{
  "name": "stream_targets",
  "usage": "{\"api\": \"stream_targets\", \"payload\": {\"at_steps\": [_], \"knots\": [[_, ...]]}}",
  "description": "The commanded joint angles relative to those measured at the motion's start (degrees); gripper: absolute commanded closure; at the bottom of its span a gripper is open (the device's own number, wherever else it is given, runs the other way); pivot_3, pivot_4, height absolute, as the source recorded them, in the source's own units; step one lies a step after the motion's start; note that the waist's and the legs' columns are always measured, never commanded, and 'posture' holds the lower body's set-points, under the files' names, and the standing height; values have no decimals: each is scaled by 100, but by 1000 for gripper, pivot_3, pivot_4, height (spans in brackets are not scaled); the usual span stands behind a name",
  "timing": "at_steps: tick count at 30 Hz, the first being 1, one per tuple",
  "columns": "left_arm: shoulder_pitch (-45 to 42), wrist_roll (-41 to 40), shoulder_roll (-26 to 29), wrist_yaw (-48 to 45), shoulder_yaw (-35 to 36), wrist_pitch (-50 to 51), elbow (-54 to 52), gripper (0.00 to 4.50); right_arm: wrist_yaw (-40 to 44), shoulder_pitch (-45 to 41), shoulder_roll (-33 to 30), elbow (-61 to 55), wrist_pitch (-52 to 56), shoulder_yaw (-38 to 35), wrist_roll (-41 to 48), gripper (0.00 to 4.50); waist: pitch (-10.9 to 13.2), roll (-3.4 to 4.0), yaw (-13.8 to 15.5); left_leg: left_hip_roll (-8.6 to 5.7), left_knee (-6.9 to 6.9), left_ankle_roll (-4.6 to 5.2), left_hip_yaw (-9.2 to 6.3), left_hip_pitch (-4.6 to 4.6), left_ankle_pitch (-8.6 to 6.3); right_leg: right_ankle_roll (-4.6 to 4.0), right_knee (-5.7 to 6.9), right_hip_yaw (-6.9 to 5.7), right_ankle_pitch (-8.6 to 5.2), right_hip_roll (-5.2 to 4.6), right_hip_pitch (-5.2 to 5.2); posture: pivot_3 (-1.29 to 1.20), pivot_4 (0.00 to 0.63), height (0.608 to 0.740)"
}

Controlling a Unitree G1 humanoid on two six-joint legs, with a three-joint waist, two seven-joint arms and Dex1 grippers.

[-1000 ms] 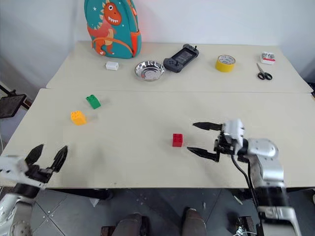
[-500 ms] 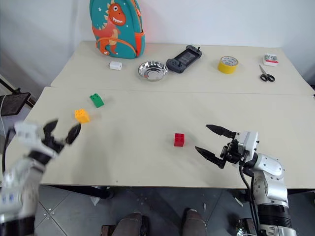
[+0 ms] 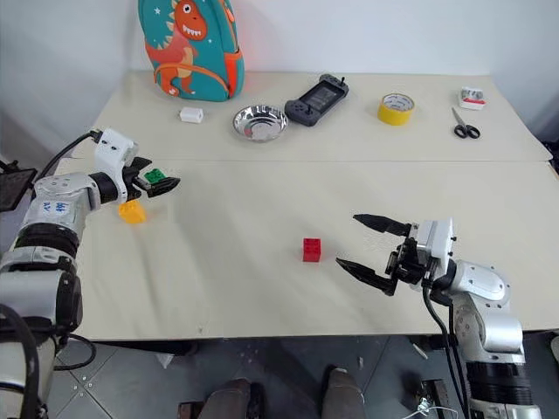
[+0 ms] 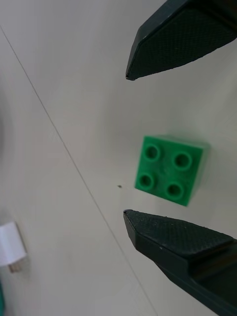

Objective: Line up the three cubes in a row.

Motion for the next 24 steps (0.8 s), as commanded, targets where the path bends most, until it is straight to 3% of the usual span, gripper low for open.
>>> {"api": "stream_targets", "payload": {"at_steps": [1,9,13,20,24], "knots": [[-219,214,53,18,12,-196,237,0,-161,119,-121,-445,124,-184,181,6,1,-2,5,0,0,0,0,-1,0,0,0,0,0,0,-1,0,150,740],[-327,397,-48,152,148,55,477,0,-326,317,-230,-629,175,-271,163,6,6,-11,37,0,7,0,1,0,0,1,4,4,0,-1,0,0,150,740],[-303,398,-128,198,232,24,500,877,-341,338,-267,-628,173,-277,159,0,6,-12,40,0,8,0,1,1,0,1,5,4,0,-1,0,0,150,740],[-282,334,-222,122,433,-57,486,3039,-336,367,-286,-586,118,-225,129,0,5,-12,40,0,9,0,1,2,1,0,8,4,0,-1,0,0,150,740],[-332,126,-190,-414,679,-284,412,3037,-324,323,-293,-542,114,-210,121,0,6,-12,36,0,10,0,1,1,1,1,8,3,0,-1,0,0,150,740]]}}
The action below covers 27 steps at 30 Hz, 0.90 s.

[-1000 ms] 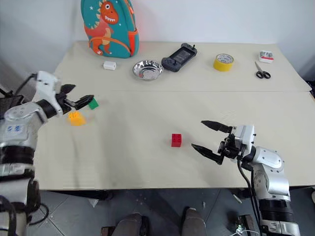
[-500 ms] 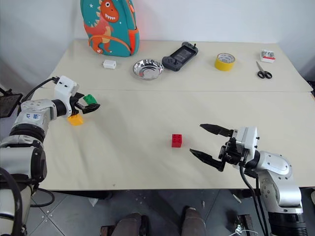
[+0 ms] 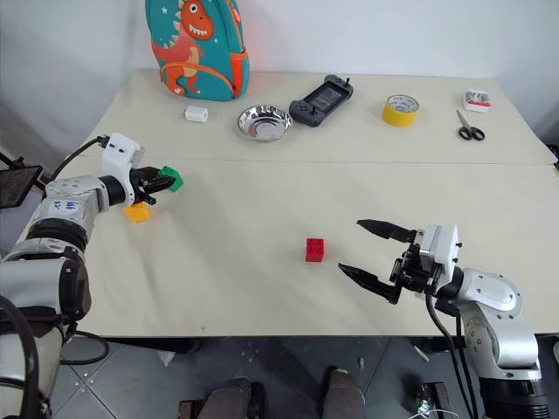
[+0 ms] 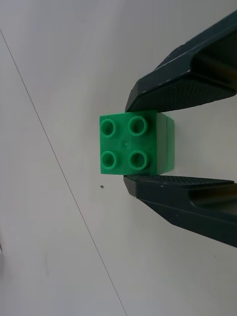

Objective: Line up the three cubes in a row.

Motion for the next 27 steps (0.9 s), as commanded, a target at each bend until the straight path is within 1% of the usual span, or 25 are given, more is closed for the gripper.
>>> {"api": "stream_targets", "payload": {"at_steps": [1,5,8,9,11,13,17,20,24,27], "knots": [[-129,-304,74,-546,310,-272,-113,3037,24,-25,-88,-104,-87,-150,53,0,0,0,-2,0,0,0,0,0,0,0,0,0,0,0,0,0,150,740],[-318,-648,191,-1856,556,-522,-326,3037,81,-59,-125,-35,-114,-177,44,0,0,-1,0,0,0,0,0,-1,0,0,0,-1,0,0,0,0,150,740],[-331,-598,200,-2663,395,-703,-514,3037,111,-54,-152,-2,-147,-218,55,0,0,-1,4,0,2,0,0,-2,0,0,0,-1,0,0,0,0,150,740],[-232,-509,121,-3234,141,-799,-801,3037,123,-57,-162,19,-158,-236,60,0,0,-1,1,0,2,0,0,-2,0,0,-1,-1,0,0,0,0,150,740],[-39,-444,-39,-3987,-220,-827,-1333,3037,151,-49,-182,42,-154,-269,93,0,0,-1,12,0,2,0,0,-2,0,0,0,-1,0,0,0,0,150,740],[225,-376,-203,-4268,-576,-674,-1931,3037,243,-26,-226,41,-100,-253,141,0,0,0,13,0,5,0,0,-2,0,0,2,0,0,0,0,0,150,740],[974,-352,-556,-4328,-1155,-188,-3479,3037,542,57,-375,-18,82,-149,237,0,0,0,4,1,14,0,0,-5,0,0,3,2,0,0,0,0,150,740],[1444,-367,-827,-4024,-1461,524,-4551,3037,713,92,-474,-42,174,-75,239,0,1,-1,9,3,21,1,-2,-9,0,0,3,2,0,0,-1,0,150,740],[1756,-194,-992,-3526,-1758,1023,-5268,3037,731,94,-448,-74,210,-43,199,0,1,-1,21,4,42,1,-3,-14,-1,0,10,5,0,0,1,0,150,740],[1845,-235,-966,-3519,-1888,1197,-5590,3037,698,101,-414,-123,231,-23,186,0,1,-1,27,5,61,2,-3,-14,-1,0,19,10,0,0,6,0,150,740]]}}
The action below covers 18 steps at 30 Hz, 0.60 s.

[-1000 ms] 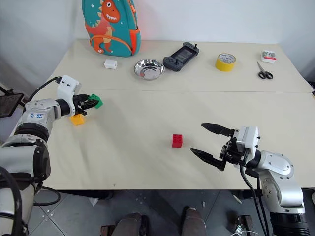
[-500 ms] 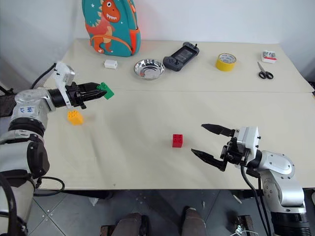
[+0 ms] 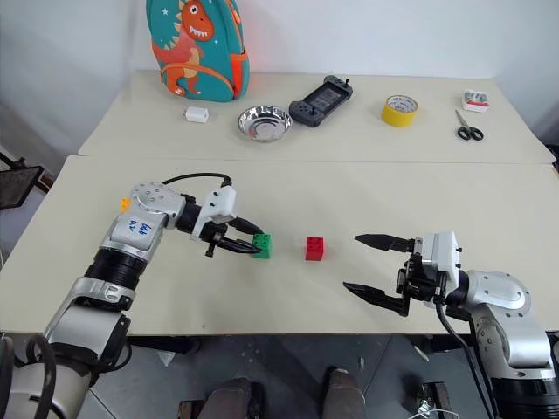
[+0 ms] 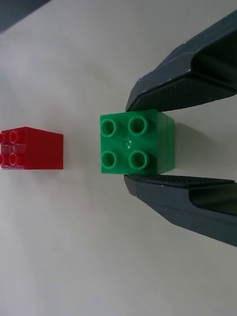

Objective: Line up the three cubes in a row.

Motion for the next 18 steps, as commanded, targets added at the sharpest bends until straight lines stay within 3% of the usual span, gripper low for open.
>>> {"api": "stream_targets", "payload": {"at_steps": [1,8,11,16,18], "knots": [[21,64,70,181,-127,280,-450,3037,-33,49,-3,-251,-7,-48,99,0,0,0,6,0,5,0,0,0,0,0,1,2,0,0,0,0,150,740],[-12,140,55,534,-341,1047,-967,3037,-75,108,23,-324,26,2,94,0,0,0,85,1,17,3,-1,3,-1,-1,2,4,0,0,11,0,150,740],[21,131,75,639,-362,1032,-1105,2021,-70,117,27,-316,23,16,93,0,0,0,119,1,17,3,-1,3,-1,-1,2,5,0,0,11,0,150,740],[454,-468,343,739,272,1378,-1586,504,1,-29,119,-220,8,-7,227,0,0,0,120,2,17,2,-1,3,-1,-1,2,4,0,0,11,0,150,740],[756,-811,533,862,787,1501,-1736,415,63,-89,154,-228,-6,35,255,0,0,1,97,4,17,2,-2,4,-1,-1,5,3,0,0,11,0,150,740]]}}
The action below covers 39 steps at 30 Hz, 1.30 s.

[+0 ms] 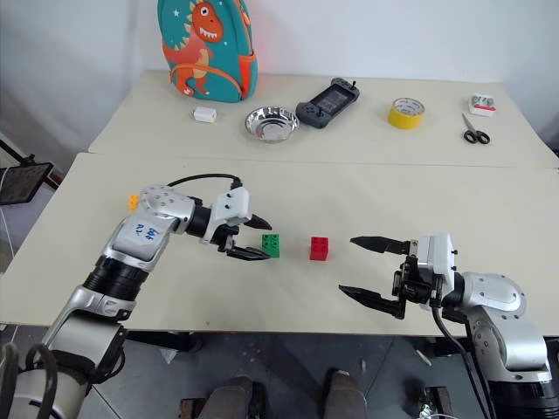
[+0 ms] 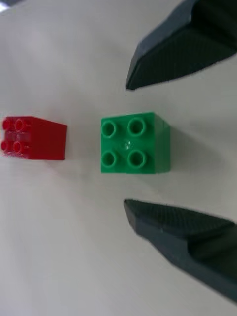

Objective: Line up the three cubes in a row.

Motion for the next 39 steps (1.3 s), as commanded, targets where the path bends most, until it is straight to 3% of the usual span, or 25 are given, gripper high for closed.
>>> {"api": "stream_targets", "payload": {"at_steps": [1,4,7,10,13,16,19,24,29,34,39], "knots": [[414,-691,329,232,994,268,-464,415,84,-119,47,-100,20,7,207,0,0,1,-33,1,-1,0,0,1,0,0,0,1,0,0,0,0,150,740],[952,-1335,460,462,1939,334,-727,415,62,-228,145,-125,12,124,229,0,0,1,-46,4,-2,0,-2,2,0,0,2,-1,0,0,0,0,150,740],[2116,-1864,524,765,3119,86,-1421,415,83,-337,312,-186,-8,308,248,0,-1,2,-93,5,-2,-1,-3,3,0,0,2,0,0,0,0,0,150,740],[3261,-1892,345,1342,3875,-312,-2057,415,55,-515,522,-210,-33,470,279,0,-1,1,-135,7,-8,-4,-8,5,-3,0,1,-3,0,0,0,0,150,740],[3952,-1953,-198,2214,4416,-610,-2341,14,44,-680,698,-208,-31,612,280,0,-1,1,-84,7,1,-4,-12,4,-3,-1,0,-4,0,0,7,0,150,740],[4857,-1760,-925,3082,5031,-1326,-2365,14,119,-887,869,-163,-187,823,157,0,-3,0,-66,8,6,-1,-16,16,-5,-6,-9,-3,4,0,27,0,150,740],[5407,-2155,-1697,4065,5739,-1447,-2377,14,117,-1022,985,-231,-217,929,160,0,-3,0,-125,10,1,-1,-16,18,-9,-7,-11,-4,4,0,25,0,150,740],[5931,-2235,-1920,4339,5456,-1412,-2685,14,203,-1107,1003,-171,-424,930,119,0,-8,-12,-36,19,10,-1,-20,13,-15,-11,-10,-16,4,1,27,0,150,740],[5513,-2030,-1825,4981,4881,-1139,-2758,14,252,-1214,1037,109,-928,844,-97,0,-10,-12,11,19,12,2,-16,14,-17,-16,-13,-15,6,1,28,0,150,740],[3895,-1266,-1678,6203,3912,-464,-2149,14,243,-1145,952,327,-896,810,-110,0,-12,-12,61,18,10,1,-17,14,-15,-16,-6,-22,6,2,26,0,150,740],[2774,-927,-1807,7012,3665,-519,-1335,14,140,-1110,954,482,-1071,747,-274,0,-18,-17,-74,17,1,-3,-3,21,-17,-16,-12,-24,9,2,25,0,150,740]]}}
